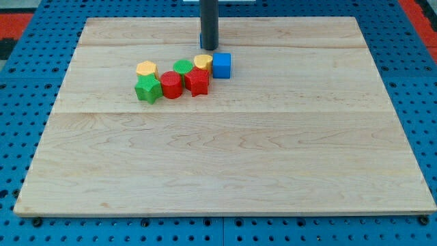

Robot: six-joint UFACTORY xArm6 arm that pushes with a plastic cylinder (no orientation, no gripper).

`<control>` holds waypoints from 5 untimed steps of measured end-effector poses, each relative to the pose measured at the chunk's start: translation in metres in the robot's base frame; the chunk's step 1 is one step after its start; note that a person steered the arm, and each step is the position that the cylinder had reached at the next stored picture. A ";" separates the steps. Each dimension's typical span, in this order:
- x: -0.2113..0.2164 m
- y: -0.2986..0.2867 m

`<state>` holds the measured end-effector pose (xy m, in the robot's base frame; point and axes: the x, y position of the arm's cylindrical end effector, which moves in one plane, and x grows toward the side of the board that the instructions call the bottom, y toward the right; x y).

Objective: Move your arm towards the blue cube

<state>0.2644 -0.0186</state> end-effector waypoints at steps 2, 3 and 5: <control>-0.018 0.072; -0.041 0.138; -0.063 0.130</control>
<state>0.2018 0.1114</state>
